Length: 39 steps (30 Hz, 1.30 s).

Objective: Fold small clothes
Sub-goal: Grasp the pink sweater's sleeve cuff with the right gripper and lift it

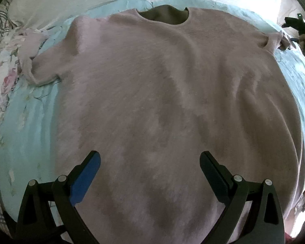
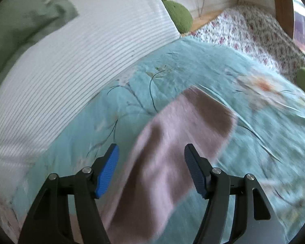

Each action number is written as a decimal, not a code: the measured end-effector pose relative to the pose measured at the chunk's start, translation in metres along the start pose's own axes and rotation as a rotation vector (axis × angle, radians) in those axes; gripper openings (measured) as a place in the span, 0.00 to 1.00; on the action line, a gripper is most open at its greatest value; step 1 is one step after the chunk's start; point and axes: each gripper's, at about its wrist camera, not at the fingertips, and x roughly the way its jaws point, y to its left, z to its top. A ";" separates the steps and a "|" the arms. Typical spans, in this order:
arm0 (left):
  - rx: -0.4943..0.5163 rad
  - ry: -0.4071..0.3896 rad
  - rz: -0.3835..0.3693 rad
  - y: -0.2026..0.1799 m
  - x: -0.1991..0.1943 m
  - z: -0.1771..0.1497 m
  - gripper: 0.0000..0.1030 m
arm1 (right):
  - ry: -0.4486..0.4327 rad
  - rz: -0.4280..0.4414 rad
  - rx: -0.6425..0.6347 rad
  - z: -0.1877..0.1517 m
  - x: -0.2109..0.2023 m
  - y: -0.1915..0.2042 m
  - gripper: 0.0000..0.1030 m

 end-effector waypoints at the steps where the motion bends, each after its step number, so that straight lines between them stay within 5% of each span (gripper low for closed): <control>1: 0.001 0.006 0.000 0.000 0.003 0.002 0.96 | 0.009 -0.025 0.003 0.003 0.009 0.001 0.66; 4: 0.009 0.010 -0.003 -0.003 0.009 0.010 0.96 | 0.037 -0.106 -0.065 0.012 0.040 0.009 0.61; 5: 0.009 0.007 -0.007 -0.003 0.010 0.012 0.96 | 0.041 -0.129 -0.086 0.013 0.047 0.010 0.42; 8: 0.003 -0.016 -0.026 -0.002 0.007 0.015 0.96 | 0.016 -0.137 -0.147 0.006 0.043 0.013 0.08; 15: -0.006 -0.054 -0.044 0.000 -0.003 0.008 0.96 | 0.004 0.276 -0.206 -0.054 -0.025 0.077 0.07; 18: -0.023 -0.085 -0.056 0.007 -0.015 0.001 0.96 | 0.059 0.448 -0.266 -0.101 -0.051 0.130 0.07; 27: -0.141 -0.129 -0.055 0.052 -0.031 -0.013 0.96 | 0.272 0.780 -0.478 -0.255 -0.082 0.284 0.07; 33: -0.208 -0.155 -0.089 0.082 -0.031 -0.017 0.96 | 0.412 0.871 -0.574 -0.344 -0.080 0.357 0.07; 39: -0.296 -0.164 -0.198 0.111 -0.018 -0.004 0.96 | 0.551 0.872 -0.618 -0.399 -0.059 0.383 0.14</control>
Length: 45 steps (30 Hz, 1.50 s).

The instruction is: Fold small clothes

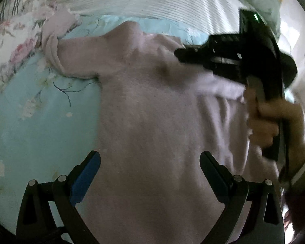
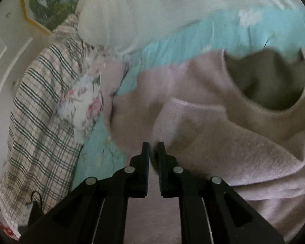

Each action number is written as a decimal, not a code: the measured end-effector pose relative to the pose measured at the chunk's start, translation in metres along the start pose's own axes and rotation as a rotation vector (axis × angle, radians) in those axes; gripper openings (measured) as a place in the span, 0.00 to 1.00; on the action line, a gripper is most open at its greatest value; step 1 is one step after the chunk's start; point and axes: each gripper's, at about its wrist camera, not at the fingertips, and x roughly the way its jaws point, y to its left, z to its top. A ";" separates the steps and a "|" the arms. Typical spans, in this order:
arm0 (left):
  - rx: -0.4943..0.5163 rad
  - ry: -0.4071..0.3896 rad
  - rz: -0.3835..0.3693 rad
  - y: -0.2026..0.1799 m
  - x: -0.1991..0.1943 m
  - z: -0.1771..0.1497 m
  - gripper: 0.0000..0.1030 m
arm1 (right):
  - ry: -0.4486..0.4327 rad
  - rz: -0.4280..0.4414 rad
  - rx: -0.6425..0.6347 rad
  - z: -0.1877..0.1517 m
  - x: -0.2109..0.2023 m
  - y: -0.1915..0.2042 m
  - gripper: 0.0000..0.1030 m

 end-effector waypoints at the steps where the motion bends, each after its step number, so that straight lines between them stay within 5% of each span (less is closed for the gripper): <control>1: -0.015 0.002 -0.029 0.004 0.003 0.005 0.96 | 0.025 0.017 0.017 -0.002 0.005 -0.001 0.27; 2: -0.024 0.002 -0.051 0.006 0.006 0.010 0.96 | 0.028 0.031 0.025 -0.005 0.001 -0.006 0.45; 4: -0.037 0.006 -0.087 0.012 0.016 0.026 0.96 | -0.005 0.044 0.026 -0.010 -0.013 -0.009 0.62; 11: 0.007 0.038 -0.211 0.017 0.077 0.126 0.96 | -0.158 -0.035 0.058 -0.034 -0.097 -0.026 0.62; 15: 0.106 0.104 -0.199 0.006 0.125 0.165 0.89 | -0.228 -0.100 0.097 -0.058 -0.141 -0.035 0.62; 16: 0.108 0.123 -0.227 0.005 0.135 0.171 0.84 | -0.239 -0.125 0.102 -0.065 -0.150 -0.036 0.62; 18: 0.110 0.143 -0.286 0.002 0.148 0.177 0.41 | -0.276 -0.166 0.120 -0.079 -0.168 -0.041 0.62; 19: 0.122 0.144 -0.301 -0.001 0.151 0.175 0.34 | -0.290 -0.177 0.130 -0.084 -0.175 -0.042 0.62; 21: 0.174 0.113 -0.337 -0.012 0.146 0.170 0.02 | -0.317 -0.190 0.161 -0.092 -0.187 -0.048 0.62; 24: 0.188 -0.033 -0.200 -0.016 0.116 0.158 0.03 | -0.347 -0.208 0.190 -0.099 -0.201 -0.058 0.62; 27: 0.043 -0.153 -0.106 0.016 0.085 0.153 0.03 | -0.383 -0.238 0.216 -0.106 -0.217 -0.066 0.62; 31: -0.013 -0.164 -0.009 0.042 0.085 0.140 0.04 | -0.428 -0.348 0.215 -0.109 -0.234 -0.078 0.62; 38: -0.070 -0.168 -0.057 0.047 0.092 0.128 0.06 | -0.392 -0.547 0.223 -0.077 -0.235 -0.123 0.62; 45: -0.127 -0.207 0.019 0.069 0.083 0.121 0.03 | -0.296 -0.537 0.265 -0.044 -0.213 -0.176 0.62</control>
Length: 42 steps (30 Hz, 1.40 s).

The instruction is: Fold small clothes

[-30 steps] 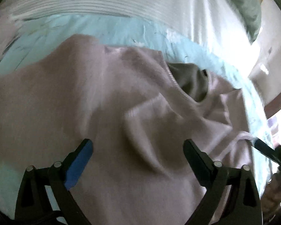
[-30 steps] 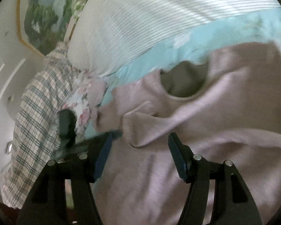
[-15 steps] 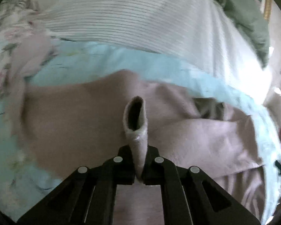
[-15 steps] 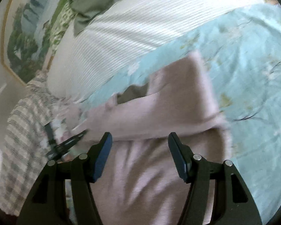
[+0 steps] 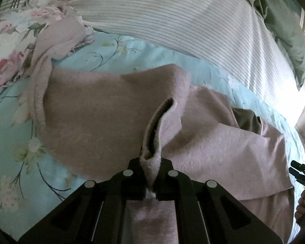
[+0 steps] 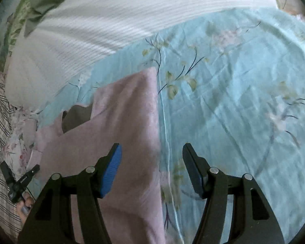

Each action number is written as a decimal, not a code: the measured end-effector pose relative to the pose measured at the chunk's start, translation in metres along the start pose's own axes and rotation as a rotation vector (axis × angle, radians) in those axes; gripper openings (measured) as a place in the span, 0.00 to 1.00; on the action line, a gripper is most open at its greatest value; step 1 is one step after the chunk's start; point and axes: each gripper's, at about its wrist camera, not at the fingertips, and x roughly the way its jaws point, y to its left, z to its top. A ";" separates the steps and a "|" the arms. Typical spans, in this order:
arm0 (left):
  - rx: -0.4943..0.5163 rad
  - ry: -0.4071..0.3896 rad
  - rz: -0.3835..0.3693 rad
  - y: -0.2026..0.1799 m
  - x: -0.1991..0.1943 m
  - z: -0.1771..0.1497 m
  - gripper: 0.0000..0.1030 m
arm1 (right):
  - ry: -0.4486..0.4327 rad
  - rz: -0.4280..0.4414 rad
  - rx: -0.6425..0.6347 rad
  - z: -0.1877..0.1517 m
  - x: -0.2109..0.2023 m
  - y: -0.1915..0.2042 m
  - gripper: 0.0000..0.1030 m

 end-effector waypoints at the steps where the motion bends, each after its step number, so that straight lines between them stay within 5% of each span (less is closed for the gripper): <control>1: -0.006 -0.007 0.008 0.002 -0.002 0.000 0.03 | 0.010 0.002 -0.002 0.001 0.005 0.000 0.62; 6: 0.010 -0.005 0.002 -0.001 -0.003 -0.003 0.03 | 0.051 0.009 -0.044 -0.003 0.022 0.008 0.59; 8: 0.020 -0.012 -0.012 -0.003 -0.003 -0.004 0.03 | 0.057 -0.018 -0.069 -0.003 0.025 0.011 0.08; 14: 0.056 0.010 -0.060 -0.021 0.001 -0.011 0.04 | -0.024 -0.071 -0.052 0.010 -0.011 0.003 0.06; 17: 0.056 0.048 -0.057 -0.023 0.011 -0.015 0.04 | 0.031 -0.117 -0.070 0.008 0.002 0.002 0.06; 19: 0.049 0.053 -0.080 -0.022 0.010 -0.016 0.05 | 0.034 -0.218 -0.086 0.005 0.000 0.006 0.06; 21: 0.051 0.044 -0.089 -0.022 0.009 -0.017 0.06 | -0.053 -0.313 -0.115 0.000 -0.023 0.023 0.07; 23: 0.051 0.047 -0.087 -0.023 0.010 -0.017 0.07 | -0.091 -0.202 -0.117 -0.010 -0.037 0.043 0.10; 26: 0.051 0.050 -0.068 -0.022 0.007 -0.016 0.10 | 0.057 0.009 -0.169 -0.035 -0.011 0.072 0.26; 29: 0.026 0.035 -0.018 -0.002 -0.004 -0.013 0.18 | 0.158 -0.034 -0.191 -0.057 0.020 0.076 0.26; 35: -0.072 -0.018 0.087 0.062 -0.030 0.014 0.31 | 0.114 0.034 -0.132 -0.060 -0.007 0.078 0.28; 39: -0.109 -0.061 0.153 0.086 -0.037 0.042 0.60 | 0.100 0.133 -0.153 -0.070 -0.029 0.093 0.34; 42: -0.111 -0.080 0.187 0.093 -0.030 0.067 0.64 | 0.105 0.182 -0.173 -0.077 -0.034 0.112 0.35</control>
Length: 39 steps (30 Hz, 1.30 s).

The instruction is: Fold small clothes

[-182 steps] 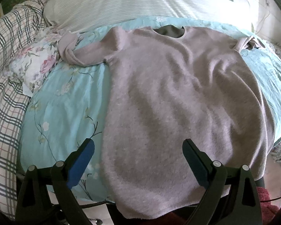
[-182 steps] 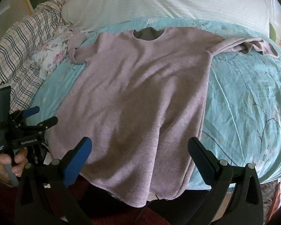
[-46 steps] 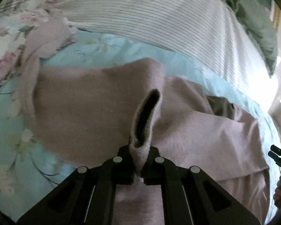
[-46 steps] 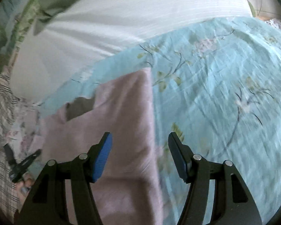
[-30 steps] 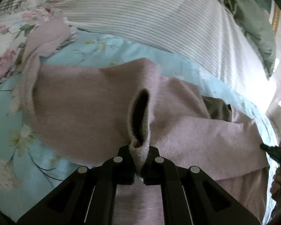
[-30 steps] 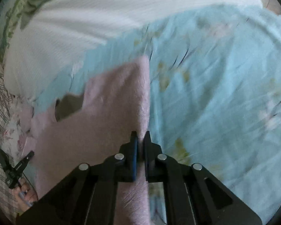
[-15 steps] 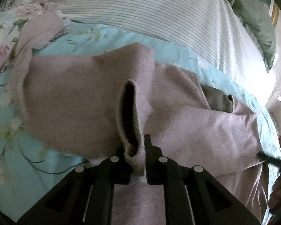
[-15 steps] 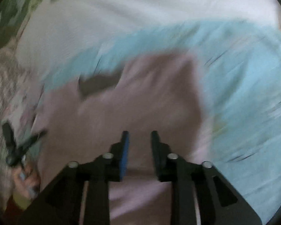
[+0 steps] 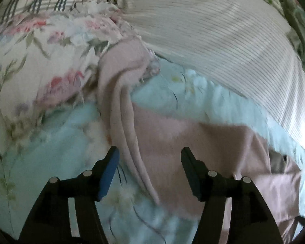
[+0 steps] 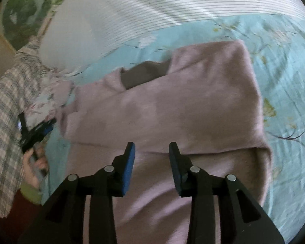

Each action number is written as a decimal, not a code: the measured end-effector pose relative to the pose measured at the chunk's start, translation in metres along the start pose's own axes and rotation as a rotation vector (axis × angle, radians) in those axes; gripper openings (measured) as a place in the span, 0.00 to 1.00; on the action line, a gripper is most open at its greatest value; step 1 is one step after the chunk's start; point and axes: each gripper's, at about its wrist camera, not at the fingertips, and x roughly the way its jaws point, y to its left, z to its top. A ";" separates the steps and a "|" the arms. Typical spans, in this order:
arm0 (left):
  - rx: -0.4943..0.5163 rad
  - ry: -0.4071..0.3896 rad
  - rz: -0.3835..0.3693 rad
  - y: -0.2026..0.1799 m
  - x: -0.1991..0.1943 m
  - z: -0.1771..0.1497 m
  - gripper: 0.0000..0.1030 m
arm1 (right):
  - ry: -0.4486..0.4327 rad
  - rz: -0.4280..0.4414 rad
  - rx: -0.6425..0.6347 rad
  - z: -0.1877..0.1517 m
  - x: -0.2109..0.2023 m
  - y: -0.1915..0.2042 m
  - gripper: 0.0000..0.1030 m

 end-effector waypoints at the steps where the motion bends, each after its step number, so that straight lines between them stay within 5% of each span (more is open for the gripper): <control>1: 0.002 0.001 0.006 0.000 0.006 0.008 0.65 | 0.005 0.016 -0.001 0.001 0.006 0.006 0.35; 11: 0.117 0.040 0.269 0.005 0.114 0.091 0.69 | 0.069 0.060 -0.046 -0.007 0.022 0.040 0.36; 13: 0.136 0.100 0.325 0.011 0.139 0.101 0.53 | 0.077 0.070 -0.060 -0.008 0.024 0.045 0.36; 14: 0.133 0.116 0.331 0.015 0.144 0.103 0.26 | 0.081 0.072 -0.069 -0.008 0.026 0.047 0.36; 17: 0.102 0.099 0.254 0.025 0.136 0.105 0.08 | 0.096 0.081 -0.071 -0.008 0.033 0.048 0.36; 27: 0.016 -0.029 -0.018 0.034 0.044 0.073 0.06 | 0.063 0.085 -0.036 -0.012 0.023 0.044 0.36; 33: 0.009 -0.122 -0.296 -0.030 -0.036 0.038 0.06 | 0.026 0.098 -0.013 -0.016 0.010 0.042 0.36; 39: 0.103 -0.128 -0.484 -0.111 -0.063 0.002 0.06 | -0.004 0.100 0.030 -0.021 -0.005 0.032 0.36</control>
